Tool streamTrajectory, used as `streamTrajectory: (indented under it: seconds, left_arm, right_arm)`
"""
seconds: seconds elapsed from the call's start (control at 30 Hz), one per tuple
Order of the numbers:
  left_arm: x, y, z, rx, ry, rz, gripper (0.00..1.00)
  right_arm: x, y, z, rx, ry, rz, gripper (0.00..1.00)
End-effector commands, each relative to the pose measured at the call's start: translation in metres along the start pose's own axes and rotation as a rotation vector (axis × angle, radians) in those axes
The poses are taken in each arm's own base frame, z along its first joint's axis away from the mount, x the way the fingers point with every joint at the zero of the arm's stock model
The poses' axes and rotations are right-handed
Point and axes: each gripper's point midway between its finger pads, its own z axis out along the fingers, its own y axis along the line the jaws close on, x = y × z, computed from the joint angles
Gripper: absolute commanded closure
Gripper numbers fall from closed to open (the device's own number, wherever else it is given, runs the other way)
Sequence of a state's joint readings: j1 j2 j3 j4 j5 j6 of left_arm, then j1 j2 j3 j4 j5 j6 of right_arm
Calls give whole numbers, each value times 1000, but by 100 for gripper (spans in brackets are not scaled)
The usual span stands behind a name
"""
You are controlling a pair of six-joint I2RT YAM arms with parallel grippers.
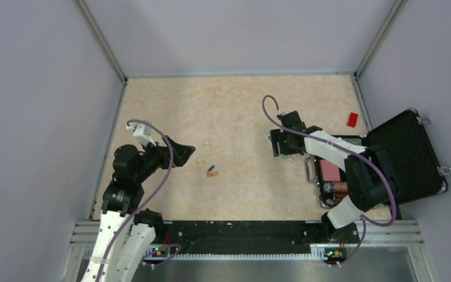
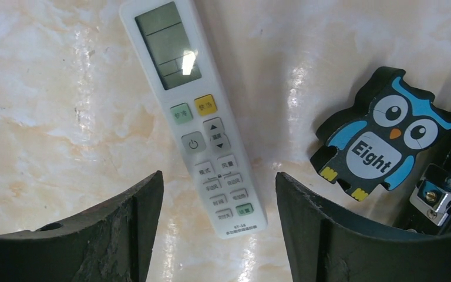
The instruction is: Load the batteries into the remote control
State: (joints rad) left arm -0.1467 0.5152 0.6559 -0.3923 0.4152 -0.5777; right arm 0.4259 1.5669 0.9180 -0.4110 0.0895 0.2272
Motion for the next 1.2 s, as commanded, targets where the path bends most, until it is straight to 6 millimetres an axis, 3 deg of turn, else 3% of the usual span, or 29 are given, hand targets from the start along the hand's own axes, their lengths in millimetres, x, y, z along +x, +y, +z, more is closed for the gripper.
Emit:
streamTrajectory:
  seconds: [0.0, 0.23, 0.4, 0.53, 0.67, 0.87, 1.03, 1.17]
  left_arm:
    - [-5, -5, 4, 28, -12, 10, 1]
    - [-5, -9, 0, 41, -11, 14, 1]
    - [-7, -12, -3, 48, -18, 25, 1]
    - [-10, -20, -5, 81, -21, 35, 1]
    - [-15, -32, -8, 121, -16, 40, 1]
    - [-33, -71, -16, 270, -33, -7, 1]
    - [-56, -104, -19, 421, -83, -108, 1]
    - [-74, -121, -17, 504, -109, -160, 1]
  right_arm:
    - [-15, 17, 5, -37, -40, -35, 34]
    - [-8, 16, 17, -8, 0, -35, 45]
    - [-5, 20, 17, 6, 12, -36, 72]
    - [-8, 44, -1, -114, -1, 32, 82]
    - [-24, 95, -47, -408, -43, 153, 83]
    - [-55, 175, -160, -956, -89, 275, 83]
    - [-73, 214, -250, -1282, -129, 268, 83]
    - [-66, 237, -299, -1464, -112, 232, 83]
